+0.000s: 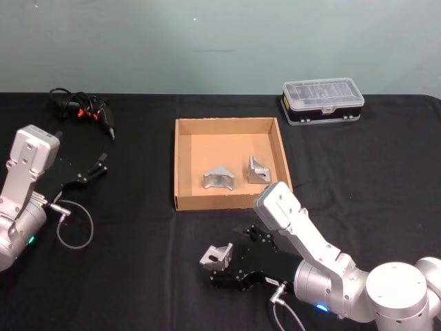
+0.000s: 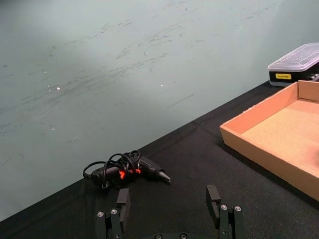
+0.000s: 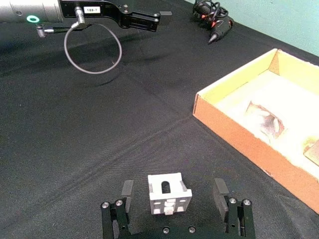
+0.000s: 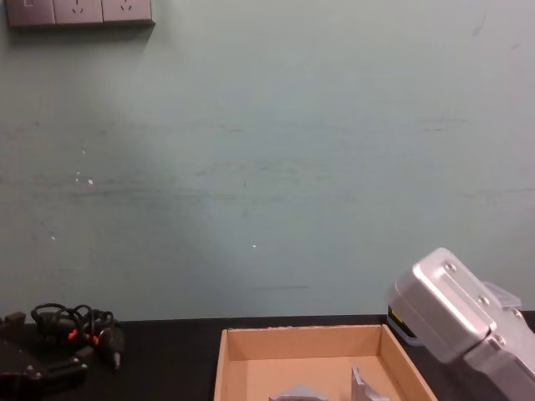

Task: Use one hand to pick up the angle iron from the table and place it into the box.

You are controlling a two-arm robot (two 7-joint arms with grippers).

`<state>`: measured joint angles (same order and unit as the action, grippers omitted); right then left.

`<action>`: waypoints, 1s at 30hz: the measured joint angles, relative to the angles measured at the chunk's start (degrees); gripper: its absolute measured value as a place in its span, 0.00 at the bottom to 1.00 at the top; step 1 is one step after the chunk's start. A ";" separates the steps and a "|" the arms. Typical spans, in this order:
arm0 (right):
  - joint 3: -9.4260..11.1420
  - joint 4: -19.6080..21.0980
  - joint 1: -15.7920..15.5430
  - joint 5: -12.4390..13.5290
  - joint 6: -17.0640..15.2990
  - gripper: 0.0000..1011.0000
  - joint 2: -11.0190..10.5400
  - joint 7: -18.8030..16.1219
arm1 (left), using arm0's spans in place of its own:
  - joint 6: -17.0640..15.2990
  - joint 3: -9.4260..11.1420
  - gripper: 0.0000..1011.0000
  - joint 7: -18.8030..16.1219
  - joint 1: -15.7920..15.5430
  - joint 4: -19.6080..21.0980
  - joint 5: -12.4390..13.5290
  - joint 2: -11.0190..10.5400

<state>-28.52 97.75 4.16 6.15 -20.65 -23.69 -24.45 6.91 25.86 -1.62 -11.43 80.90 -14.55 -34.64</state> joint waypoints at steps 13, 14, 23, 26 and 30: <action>-0.45 -0.59 0.19 -0.03 0.19 0.91 0.02 -0.69 | 0.00 0.00 0.99 0.00 0.00 0.00 0.00 0.00; -0.47 -0.65 0.23 -0.03 0.20 0.90 0.03 -0.71 | 0.00 0.00 0.99 0.00 0.00 0.00 0.00 0.00; -0.43 -0.78 0.28 0.13 0.19 0.60 0.17 -0.68 | 0.00 0.00 0.99 0.00 0.00 0.00 0.00 0.00; -0.43 -0.82 0.28 0.17 0.19 0.50 0.15 -0.67 | 0.00 0.00 0.99 0.00 0.00 0.00 0.00 0.00; -0.37 -0.82 0.26 0.26 0.20 0.45 0.08 -0.67 | 0.00 0.00 0.99 0.00 0.00 0.00 0.00 0.00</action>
<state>-28.89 96.93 4.42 6.41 -20.45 -23.60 -25.13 6.91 25.86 -1.62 -11.43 80.90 -14.55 -34.64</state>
